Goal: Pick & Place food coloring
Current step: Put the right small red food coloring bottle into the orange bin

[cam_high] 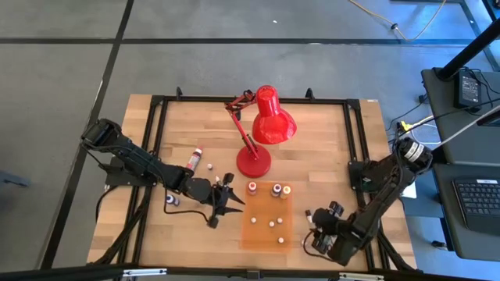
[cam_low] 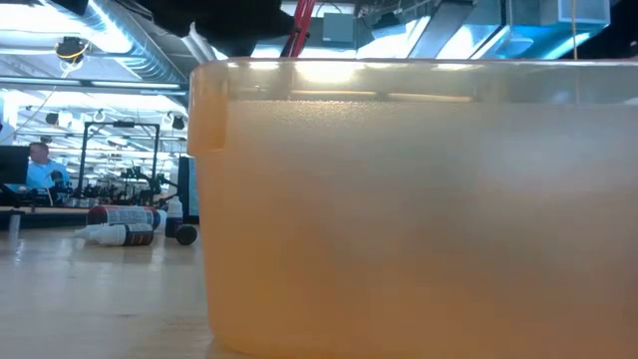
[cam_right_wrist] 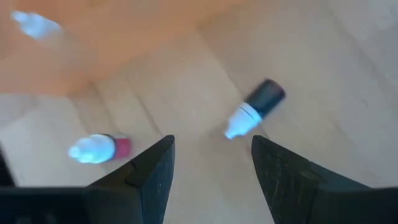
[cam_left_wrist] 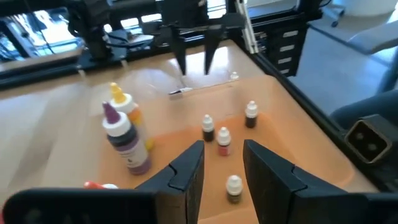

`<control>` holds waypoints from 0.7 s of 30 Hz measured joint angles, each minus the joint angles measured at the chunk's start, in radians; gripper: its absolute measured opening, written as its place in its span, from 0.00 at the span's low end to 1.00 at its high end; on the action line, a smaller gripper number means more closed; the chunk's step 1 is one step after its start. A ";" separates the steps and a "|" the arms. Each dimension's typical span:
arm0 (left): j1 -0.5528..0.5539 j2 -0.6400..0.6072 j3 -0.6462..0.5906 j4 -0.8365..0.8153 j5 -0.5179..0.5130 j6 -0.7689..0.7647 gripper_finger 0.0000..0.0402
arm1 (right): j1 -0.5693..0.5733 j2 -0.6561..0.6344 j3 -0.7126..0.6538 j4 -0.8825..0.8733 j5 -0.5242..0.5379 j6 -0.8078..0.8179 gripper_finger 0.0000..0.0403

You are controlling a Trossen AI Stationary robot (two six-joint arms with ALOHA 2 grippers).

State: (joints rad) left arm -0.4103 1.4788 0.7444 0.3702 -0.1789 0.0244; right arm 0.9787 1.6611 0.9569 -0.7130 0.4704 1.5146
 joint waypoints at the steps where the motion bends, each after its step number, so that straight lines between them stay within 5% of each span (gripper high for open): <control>1: 0.000 0.000 0.000 0.000 -0.008 0.006 0.27 | 0.011 0.000 0.000 0.000 0.025 0.001 0.54; 7: 0.000 0.000 0.000 0.000 -0.014 0.031 0.28 | 0.050 0.052 0.000 0.027 0.191 0.018 0.54; 21: 0.001 0.000 0.000 0.027 -0.018 0.182 0.28 | 0.059 0.252 0.005 0.025 0.230 0.180 0.54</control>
State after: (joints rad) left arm -0.4097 1.4788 0.7444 0.3975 -0.1972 0.2066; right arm 1.0376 1.9133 0.9617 -0.6882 0.7001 1.6944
